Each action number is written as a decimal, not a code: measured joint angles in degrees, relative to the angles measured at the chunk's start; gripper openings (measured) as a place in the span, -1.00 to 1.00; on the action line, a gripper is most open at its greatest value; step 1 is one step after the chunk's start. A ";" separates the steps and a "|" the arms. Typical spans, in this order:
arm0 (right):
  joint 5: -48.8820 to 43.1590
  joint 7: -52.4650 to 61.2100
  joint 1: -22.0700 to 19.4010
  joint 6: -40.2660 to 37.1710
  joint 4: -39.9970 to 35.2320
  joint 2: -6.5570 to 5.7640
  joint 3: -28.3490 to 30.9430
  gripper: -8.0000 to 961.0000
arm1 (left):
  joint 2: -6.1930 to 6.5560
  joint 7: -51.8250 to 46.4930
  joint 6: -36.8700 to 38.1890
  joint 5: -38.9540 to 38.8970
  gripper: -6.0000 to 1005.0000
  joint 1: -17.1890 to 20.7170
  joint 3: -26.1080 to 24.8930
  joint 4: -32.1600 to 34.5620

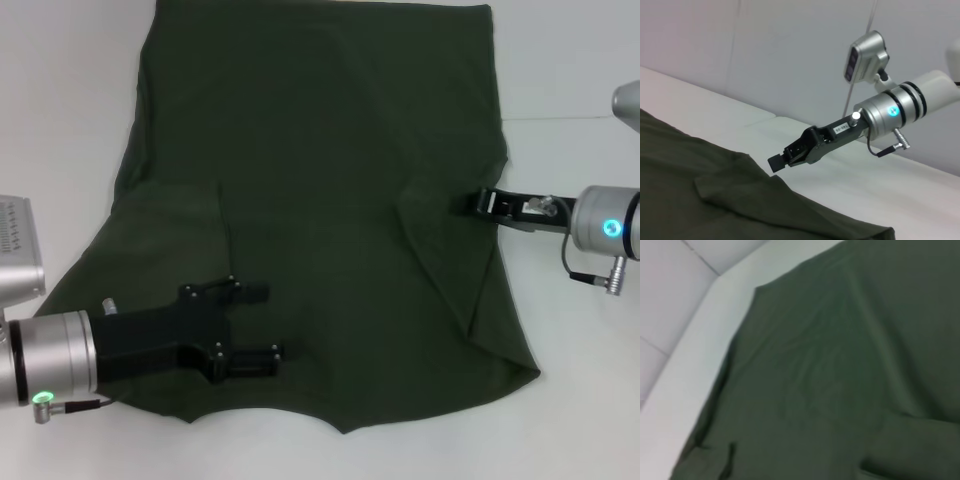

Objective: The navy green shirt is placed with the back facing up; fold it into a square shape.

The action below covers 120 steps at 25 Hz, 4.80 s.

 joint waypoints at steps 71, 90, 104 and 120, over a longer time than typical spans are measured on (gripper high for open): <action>-1.69 3.95 0.11 9.16 2.13 0.11 0.16 -0.34 | 0.00 0.00 0.18 -0.28 0.83 0.04 -0.19 -0.13; -1.75 1.85 0.33 11.09 2.66 0.79 -0.17 -0.94 | 0.00 0.00 0.18 -0.29 0.83 -0.07 -0.18 0.05; 4.17 -4.37 1.94 3.82 3.19 1.53 -0.69 -0.92 | 0.00 0.00 0.19 -0.28 0.83 0.03 -1.68 0.22; 4.79 -9.55 3.95 -3.35 5.67 1.58 -0.98 -0.55 | 0.00 0.00 0.01 -0.28 0.83 0.05 -4.81 0.23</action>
